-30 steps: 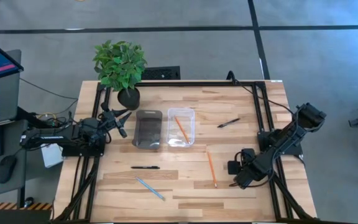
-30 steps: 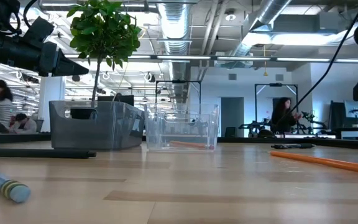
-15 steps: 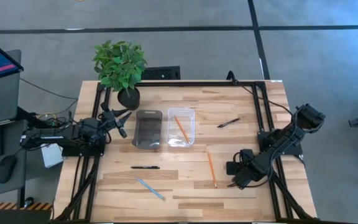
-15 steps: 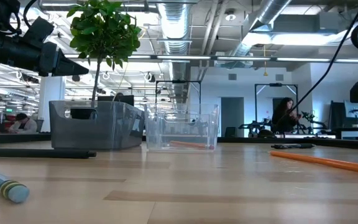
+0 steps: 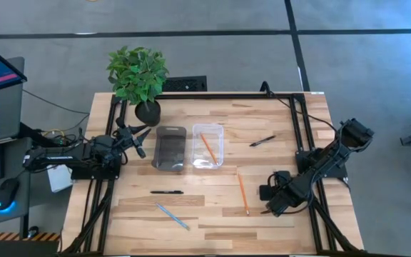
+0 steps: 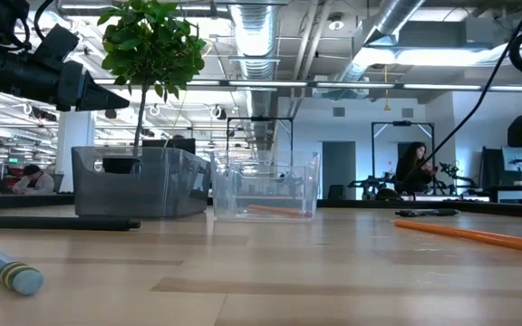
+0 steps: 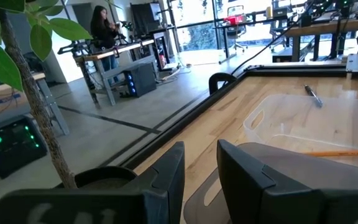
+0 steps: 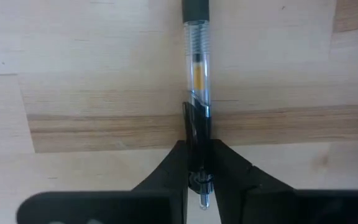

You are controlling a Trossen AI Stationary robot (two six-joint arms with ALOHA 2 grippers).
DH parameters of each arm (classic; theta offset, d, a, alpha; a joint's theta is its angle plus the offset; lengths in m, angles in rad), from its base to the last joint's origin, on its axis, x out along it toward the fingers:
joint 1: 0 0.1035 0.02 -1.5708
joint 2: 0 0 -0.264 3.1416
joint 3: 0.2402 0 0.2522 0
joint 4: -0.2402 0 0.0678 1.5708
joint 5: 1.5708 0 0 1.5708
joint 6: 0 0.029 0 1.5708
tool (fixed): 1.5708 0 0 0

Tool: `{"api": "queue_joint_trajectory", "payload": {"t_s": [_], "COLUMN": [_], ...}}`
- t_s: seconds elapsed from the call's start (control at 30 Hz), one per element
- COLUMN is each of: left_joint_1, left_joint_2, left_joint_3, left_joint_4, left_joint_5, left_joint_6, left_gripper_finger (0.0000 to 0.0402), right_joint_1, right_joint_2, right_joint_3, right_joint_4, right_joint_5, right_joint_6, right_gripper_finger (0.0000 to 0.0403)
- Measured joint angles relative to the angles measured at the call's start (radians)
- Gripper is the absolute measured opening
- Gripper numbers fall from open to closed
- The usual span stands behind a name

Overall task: Sort pens & pencils
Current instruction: Put the bottom right black pen into the black bin

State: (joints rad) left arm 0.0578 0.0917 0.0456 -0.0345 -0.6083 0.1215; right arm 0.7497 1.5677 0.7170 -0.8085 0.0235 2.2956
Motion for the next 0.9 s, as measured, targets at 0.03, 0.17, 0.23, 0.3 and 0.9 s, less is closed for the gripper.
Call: {"api": "queue_joint_trajectory", "payload": {"t_s": [0.03,0.17,0.23,0.3,0.9], "left_joint_1": [0.0,0.0,0.0,0.0,0.0], "left_joint_2": [0.0,0.0,0.0,0.0,0.0], "left_joint_3": [0.0,0.0,0.0,0.0,0.0], "left_joint_4": [0.0,0.0,0.0,0.0,0.0], "left_joint_5": [0.0,0.0,0.0,0.0,0.0], "left_joint_6": [0.0,0.0,0.0,0.0,-0.002], "left_gripper_finger": [0.0086,0.0086,0.0086,0.0086,0.0086], "right_joint_1": [-0.002,-0.025,-0.037,-0.05,-0.156], "right_joint_2": [0.0,0.008,0.012,0.012,0.008], "right_joint_3": [0.001,0.031,0.054,0.073,0.186], "right_joint_4": [-0.001,-0.026,-0.046,-0.048,-0.058], "right_joint_5": [0.0,-0.008,-0.013,-0.005,0.22], "right_joint_6": [0.001,-0.001,-0.021,-0.048,-0.249], "right_gripper_finger": [0.0068,0.0077,0.0078,0.0075,0.0055]}}
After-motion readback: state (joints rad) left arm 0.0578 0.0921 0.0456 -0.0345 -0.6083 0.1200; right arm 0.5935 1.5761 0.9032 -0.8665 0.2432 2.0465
